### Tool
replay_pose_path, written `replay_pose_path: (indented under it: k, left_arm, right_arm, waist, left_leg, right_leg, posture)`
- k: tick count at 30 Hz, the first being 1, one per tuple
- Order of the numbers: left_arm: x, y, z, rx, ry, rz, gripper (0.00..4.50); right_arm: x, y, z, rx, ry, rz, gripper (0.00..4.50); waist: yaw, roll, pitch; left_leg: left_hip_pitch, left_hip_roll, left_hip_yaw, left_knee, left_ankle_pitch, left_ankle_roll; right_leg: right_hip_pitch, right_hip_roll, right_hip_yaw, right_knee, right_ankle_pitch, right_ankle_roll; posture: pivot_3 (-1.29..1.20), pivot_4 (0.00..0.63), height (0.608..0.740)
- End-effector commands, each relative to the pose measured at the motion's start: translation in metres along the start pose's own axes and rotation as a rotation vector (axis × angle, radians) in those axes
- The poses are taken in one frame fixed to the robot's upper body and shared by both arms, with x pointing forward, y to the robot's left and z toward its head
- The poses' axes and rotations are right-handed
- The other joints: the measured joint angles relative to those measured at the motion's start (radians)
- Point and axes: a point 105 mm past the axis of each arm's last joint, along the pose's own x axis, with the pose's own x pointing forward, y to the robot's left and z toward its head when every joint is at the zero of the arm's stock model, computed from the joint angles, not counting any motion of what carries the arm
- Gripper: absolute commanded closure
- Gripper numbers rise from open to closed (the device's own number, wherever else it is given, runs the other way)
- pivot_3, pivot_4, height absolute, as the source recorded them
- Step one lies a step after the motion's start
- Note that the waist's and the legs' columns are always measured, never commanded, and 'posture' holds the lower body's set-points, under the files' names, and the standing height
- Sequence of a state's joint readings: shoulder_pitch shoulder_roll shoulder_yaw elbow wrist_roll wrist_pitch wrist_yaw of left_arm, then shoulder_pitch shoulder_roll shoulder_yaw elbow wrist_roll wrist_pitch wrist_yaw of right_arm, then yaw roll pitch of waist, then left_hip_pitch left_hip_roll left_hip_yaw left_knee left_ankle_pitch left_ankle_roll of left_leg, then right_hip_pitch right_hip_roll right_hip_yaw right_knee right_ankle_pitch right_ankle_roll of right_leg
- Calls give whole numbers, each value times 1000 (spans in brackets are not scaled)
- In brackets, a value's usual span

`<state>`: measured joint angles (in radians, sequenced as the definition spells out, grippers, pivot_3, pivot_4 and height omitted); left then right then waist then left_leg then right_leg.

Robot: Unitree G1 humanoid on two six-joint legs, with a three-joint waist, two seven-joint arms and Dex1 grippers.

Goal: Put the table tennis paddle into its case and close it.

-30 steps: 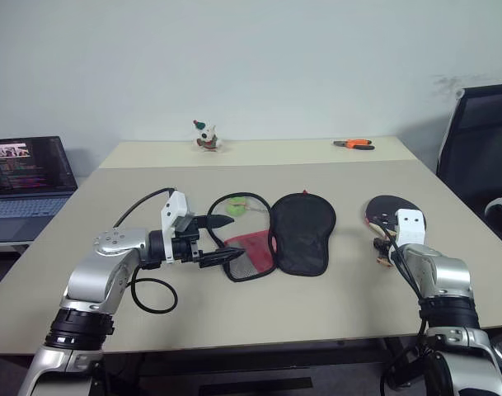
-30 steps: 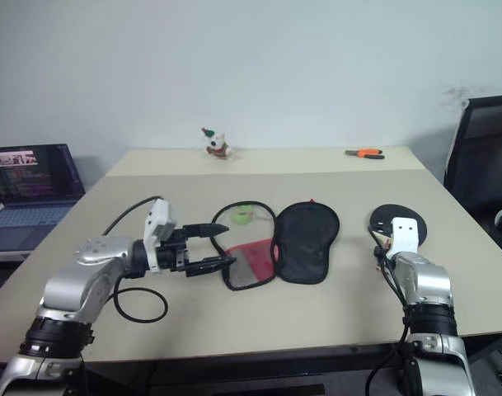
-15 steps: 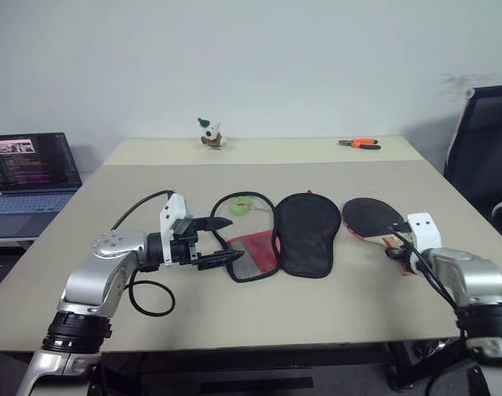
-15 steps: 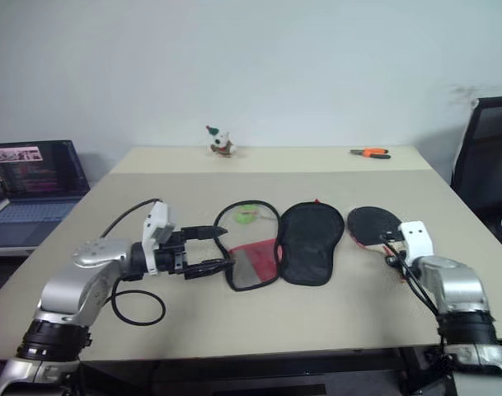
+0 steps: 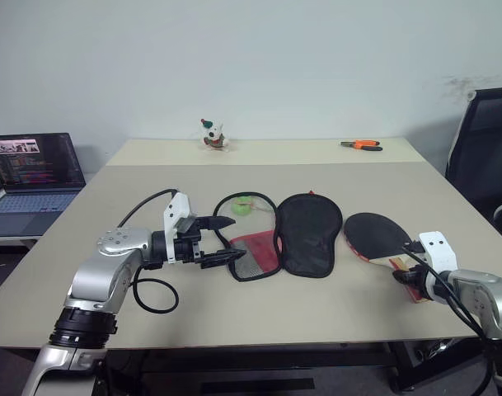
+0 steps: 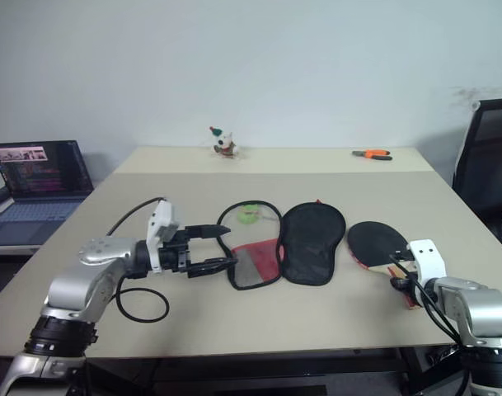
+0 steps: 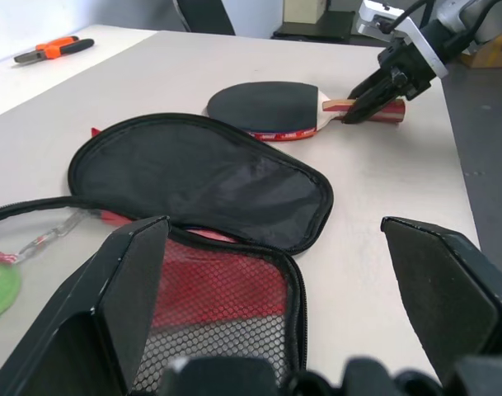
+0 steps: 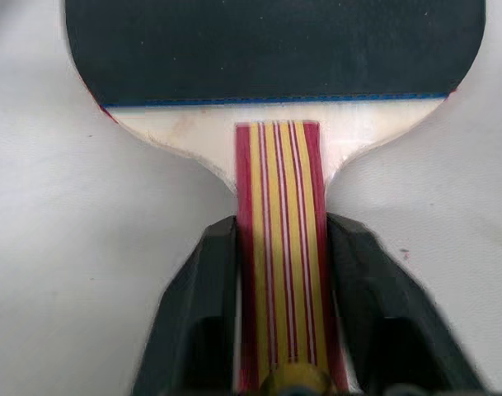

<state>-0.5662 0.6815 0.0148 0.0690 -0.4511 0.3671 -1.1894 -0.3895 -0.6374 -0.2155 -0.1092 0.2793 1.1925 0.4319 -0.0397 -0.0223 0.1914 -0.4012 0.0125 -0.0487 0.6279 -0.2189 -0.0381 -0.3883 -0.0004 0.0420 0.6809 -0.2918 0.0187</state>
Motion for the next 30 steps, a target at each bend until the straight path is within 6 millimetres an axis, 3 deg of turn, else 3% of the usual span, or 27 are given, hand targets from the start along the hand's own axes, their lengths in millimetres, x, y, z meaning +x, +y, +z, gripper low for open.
replay_pose_path:
  k: [1, 8, 11, 14, 22, 25, 30]
  left_arm:
    - [0, 2, 13, 48, -26, 0, 0]
    - [-4, 2, 12, 55, -17, 13, 0]
    - [-6, 2, 12, 56, -15, 20, 0]
    - [-7, 2, 12, 56, -12, 28, 0]
    - [-15, 2, 12, 49, -10, 52, 0]
    - [-23, 2, 12, 35, -10, 64, 0]
    - [-35, 0, 14, -9, -29, 78, 0]
  right_arm:
    - [4, 3, 11, 12, -31, 19, 1823]
    - [13, -3, 15, 1, -27, -10, 1823]
    - [15, -7, 14, -14, -28, -41, 2371]
    - [15, -10, 18, -5, -56, -72, 3344]
    - [-6, -6, 70, 26, -217, -73, 3404]
    - [-20, 10, 94, 20, -279, -38, 3404]
    - [-19, 67, 111, 102, -318, 87, 3404]
  waist:
    - [-3, 0, 0]
    - [-6, 0, 0]
    - [-8, -1, -1]
    - [-9, -1, -1]
    - [-11, 0, 0]
    - [-12, 0, 0]
    - [-19, 0, 0]
  left_leg:
    - [0, 0, 0, 0, 0, 0]
    - [1, 0, 1, 1, 0, 0]
    - [1, 0, 1, 1, 0, 0]
    - [1, 0, 2, 1, 0, 0]
    - [0, 0, 2, 1, 0, 0]
    - [-1, 0, 2, 0, 0, 0]
    - [-1, 2, 0, -1, 0, 0]
  right_leg:
    - [0, 0, 0, 0, 0, 0]
    - [0, 0, 0, 0, 1, 0]
    - [0, 0, 1, 0, 1, 0]
    - [0, 0, 1, 0, 1, 1]
    - [-1, 0, 1, 0, 2, 0]
    - [-2, 0, 1, 0, 3, -2]
    - [-3, 0, 1, 0, 3, -2]
  posture:
    - [0, 150, 740]
    - [0, 150, 740]
    - [0, 150, 740]
    - [0, 150, 740]
    - [0, 150, 740]
    - [0, 150, 740]
    - [0, 150, 740]
